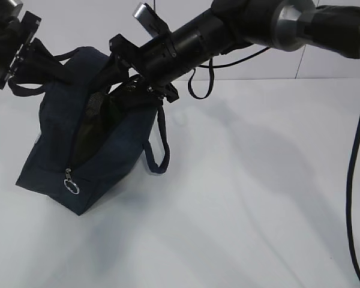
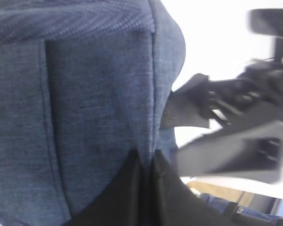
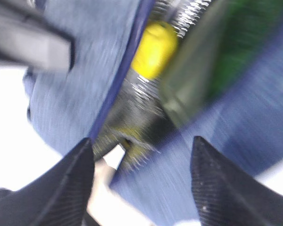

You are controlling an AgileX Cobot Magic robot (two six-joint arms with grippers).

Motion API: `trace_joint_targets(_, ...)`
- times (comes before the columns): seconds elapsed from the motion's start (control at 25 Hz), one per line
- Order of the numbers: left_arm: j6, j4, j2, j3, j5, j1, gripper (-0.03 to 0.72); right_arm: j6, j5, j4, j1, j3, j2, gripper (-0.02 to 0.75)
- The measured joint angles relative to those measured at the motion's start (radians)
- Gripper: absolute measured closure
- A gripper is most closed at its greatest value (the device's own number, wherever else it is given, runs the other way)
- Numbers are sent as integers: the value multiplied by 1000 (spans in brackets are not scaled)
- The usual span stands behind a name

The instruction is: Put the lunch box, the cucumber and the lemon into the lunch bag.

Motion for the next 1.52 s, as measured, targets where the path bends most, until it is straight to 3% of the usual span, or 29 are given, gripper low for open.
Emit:
trace_joint_targets(0.32,0,48,0,0,0,0,697,9,129,-166,0,-60,-31,265)
trace_joint_targets(0.52,2,63,0,0,0,0,697,150,139,-375,0,-63,-99,275)
trace_joint_targets(0.64,2,73,0,0,0,0,697,223,140,-438,0,-63,-106,277)
trace_joint_targets(1.08,2,74,0,0,0,0,697,260,38,-365,0,-63,-20,278)
trace_joint_targets(1.52,2,75,0,0,0,0,697,262,7,-363,0,-63,9,278)
